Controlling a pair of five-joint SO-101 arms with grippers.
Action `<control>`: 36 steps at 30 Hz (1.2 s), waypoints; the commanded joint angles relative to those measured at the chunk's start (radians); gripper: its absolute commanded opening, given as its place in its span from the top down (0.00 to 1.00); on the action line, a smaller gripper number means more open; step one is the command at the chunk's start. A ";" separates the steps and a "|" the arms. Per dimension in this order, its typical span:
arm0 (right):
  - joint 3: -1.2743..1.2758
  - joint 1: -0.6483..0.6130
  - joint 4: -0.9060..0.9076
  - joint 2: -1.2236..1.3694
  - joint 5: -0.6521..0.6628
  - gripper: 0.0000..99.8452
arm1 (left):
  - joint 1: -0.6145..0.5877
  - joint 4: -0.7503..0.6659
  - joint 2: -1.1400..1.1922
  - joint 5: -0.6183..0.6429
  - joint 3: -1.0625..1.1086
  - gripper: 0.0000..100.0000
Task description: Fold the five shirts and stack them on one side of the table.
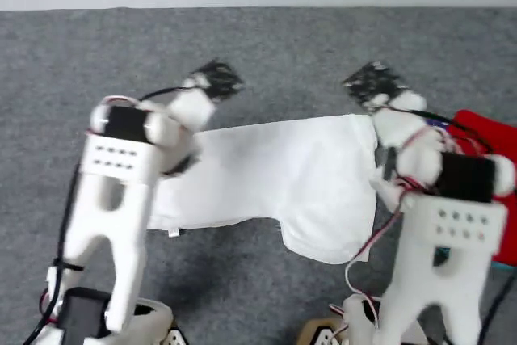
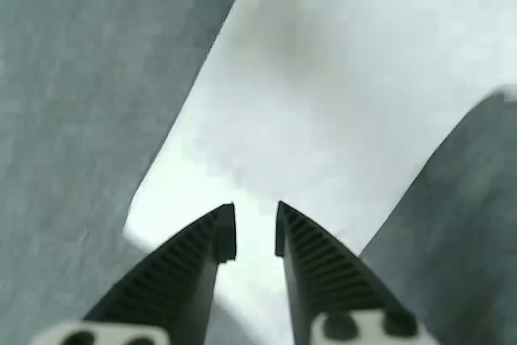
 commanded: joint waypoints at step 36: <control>-0.219 0.811 0.039 -0.130 -0.006 0.99 | 0.815 0.002 0.902 0.203 -0.552 0.84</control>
